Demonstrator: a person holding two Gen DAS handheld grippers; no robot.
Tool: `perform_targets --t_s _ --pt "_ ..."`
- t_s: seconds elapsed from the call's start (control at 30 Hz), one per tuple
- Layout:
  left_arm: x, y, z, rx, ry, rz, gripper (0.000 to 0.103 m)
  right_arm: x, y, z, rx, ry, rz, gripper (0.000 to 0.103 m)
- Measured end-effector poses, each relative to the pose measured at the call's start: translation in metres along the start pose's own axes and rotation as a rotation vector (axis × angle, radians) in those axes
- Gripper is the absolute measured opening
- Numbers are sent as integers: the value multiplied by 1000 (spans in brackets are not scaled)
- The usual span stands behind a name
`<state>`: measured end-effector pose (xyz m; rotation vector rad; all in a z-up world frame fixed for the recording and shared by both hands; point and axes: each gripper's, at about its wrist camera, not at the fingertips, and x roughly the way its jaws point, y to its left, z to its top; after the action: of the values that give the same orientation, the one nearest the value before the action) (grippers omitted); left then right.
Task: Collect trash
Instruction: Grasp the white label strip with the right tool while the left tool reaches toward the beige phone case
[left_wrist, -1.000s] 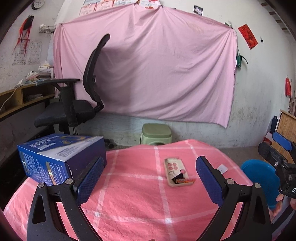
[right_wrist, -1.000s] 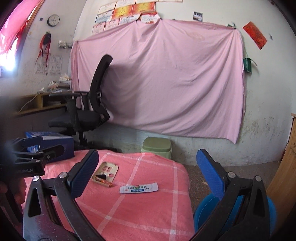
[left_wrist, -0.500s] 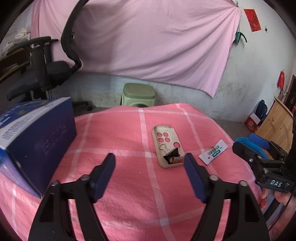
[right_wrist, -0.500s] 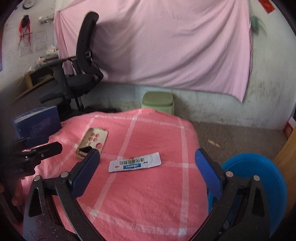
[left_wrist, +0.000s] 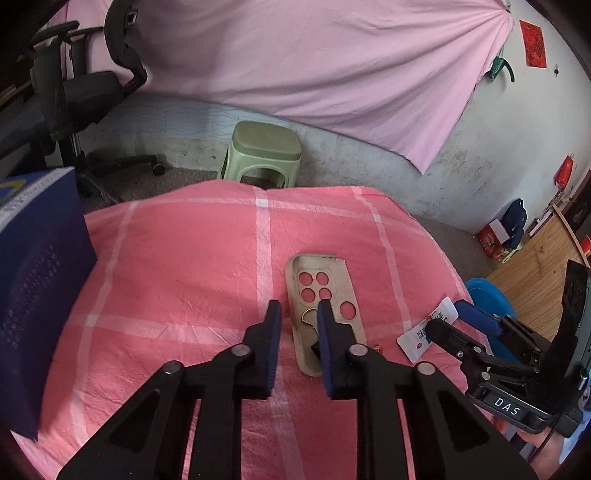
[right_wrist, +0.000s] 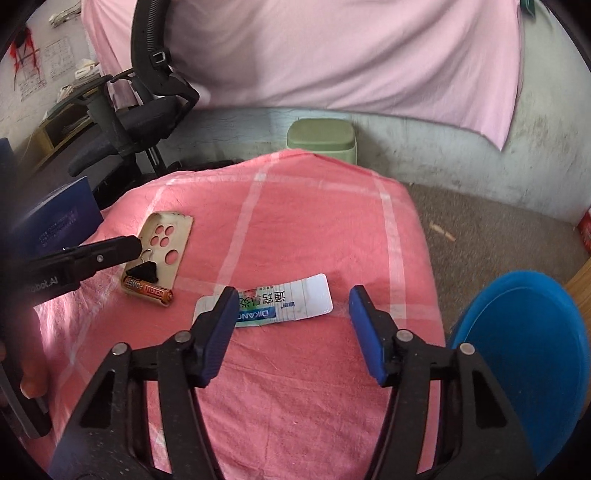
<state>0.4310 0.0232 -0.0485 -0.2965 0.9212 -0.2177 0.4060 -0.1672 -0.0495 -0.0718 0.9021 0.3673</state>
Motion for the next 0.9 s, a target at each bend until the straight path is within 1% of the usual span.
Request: perform_targets --t_s 0.03,0.07,0.1,0.13,0.17,0.2,0.23,0.27,0.3,0.33,0.47,0.57,0.6,0.67,0.77,0.9 --pt "2 1 0 -8 12 1 8 0 0 0 0 0 5 77" --pt "3 2 0 -10 18 -3 8 0 0 0 -3 4 13 72" --pt "2 2 0 -7 12 0 7 0 2 -1 -13 9 22 69" --pt "2 -1 -2 -3 5 3 3 0 3 -2 -21 10 25 64" --pt "0 -1 -2 2 -2 5 3 0 3 -1 -27 11 29 57" --pt "-2 -2 -3 3 -9 5 2 -1 5 -2 -35 12 33 54" --pt "-5 -2 -4 5 -22 11 2 -1 6 -2 -41 11 35 49" --pt "-8 -3 -5 12 -33 17 2 -2 7 -3 -46 9 37 41" --pt "-11 -4 -7 22 -46 20 2 -4 8 -3 -50 6 40 35" --pt "-15 -5 -9 31 -59 22 2 -4 8 -4 -54 7 45 26" --pt "-33 -7 -20 49 -113 53 2 -10 16 -6 -77 -17 42 22" --pt "-48 -12 -29 98 -162 97 2 -20 20 -9 -92 -52 21 22" --pt "-50 -15 -32 112 -166 104 2 -25 20 -10 -94 -69 10 22" --pt "-55 -18 -39 128 -161 104 2 -33 20 -12 -95 -94 -7 22" --pt "-58 -18 -51 110 -133 89 2 -43 17 -16 -87 -118 -16 21" --pt "-64 -17 -61 89 -115 90 2 -56 17 -23 -78 -137 -17 21"
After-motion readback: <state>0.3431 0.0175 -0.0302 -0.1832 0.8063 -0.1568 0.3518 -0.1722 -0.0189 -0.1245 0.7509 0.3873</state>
